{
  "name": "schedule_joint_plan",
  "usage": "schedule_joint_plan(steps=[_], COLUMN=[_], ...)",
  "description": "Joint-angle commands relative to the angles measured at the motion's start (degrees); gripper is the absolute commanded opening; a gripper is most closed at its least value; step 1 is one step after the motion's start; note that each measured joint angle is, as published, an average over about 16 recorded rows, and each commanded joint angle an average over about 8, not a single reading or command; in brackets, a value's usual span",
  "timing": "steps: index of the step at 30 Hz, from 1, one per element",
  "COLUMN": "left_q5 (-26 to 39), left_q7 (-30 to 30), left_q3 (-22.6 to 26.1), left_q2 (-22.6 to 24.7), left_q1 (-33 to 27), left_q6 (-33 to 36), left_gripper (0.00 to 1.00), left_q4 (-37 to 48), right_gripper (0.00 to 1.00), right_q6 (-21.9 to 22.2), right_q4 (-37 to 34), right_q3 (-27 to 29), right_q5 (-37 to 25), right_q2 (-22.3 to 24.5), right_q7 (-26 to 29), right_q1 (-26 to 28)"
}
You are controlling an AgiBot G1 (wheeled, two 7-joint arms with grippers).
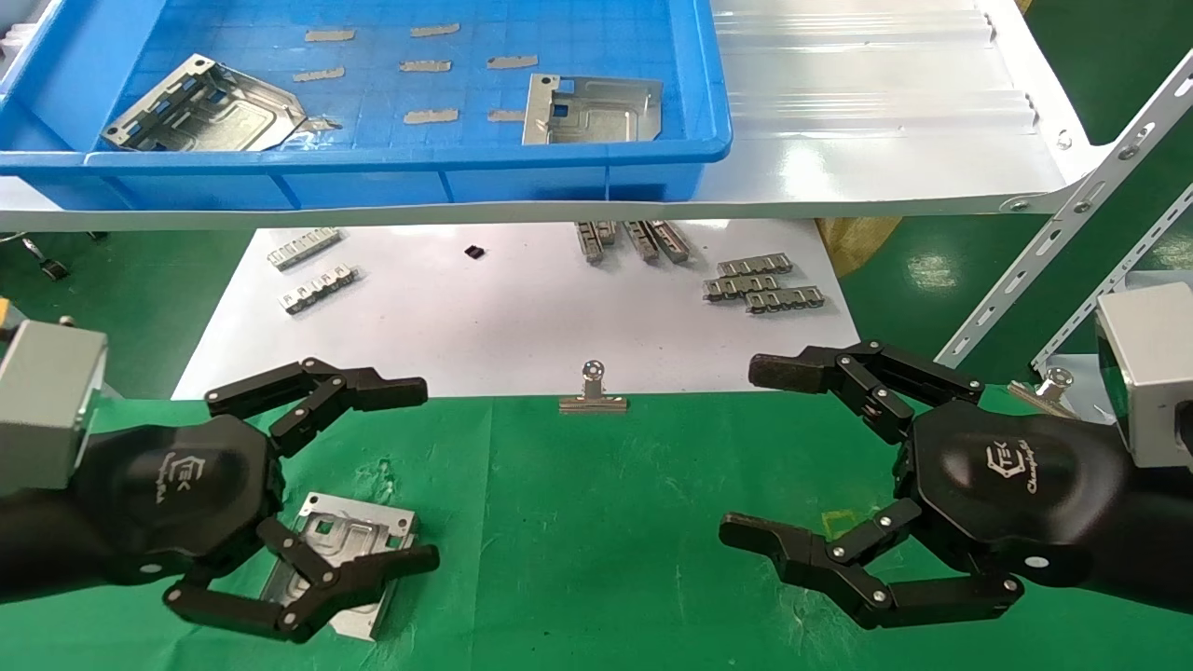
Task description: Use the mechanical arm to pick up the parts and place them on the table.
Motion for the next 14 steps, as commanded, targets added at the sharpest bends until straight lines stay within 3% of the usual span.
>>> schedule_joint_plan(steps=[1, 14], left_q5=[-0.32, -1.86], left_q7=[-1.67, -8.88], left_q3=[-1.12, -6.39], left_q2=[-0.31, -1.71], left_q1=[0.89, 5.02], left_q6=[-0.17, -0.86], left_gripper=[1.0, 1.0], left_q4=[-2.11, -11.98], right_gripper=[1.0, 1.0], right_q6=[0.0, 0.01], right_q4=[0.0, -0.02], right_q3=[0.0, 0.0], right_q5=[0.0, 0.01], right_q2=[0.0, 0.01], right_q7=[0.0, 0.0], right_q1=[0.0, -0.01])
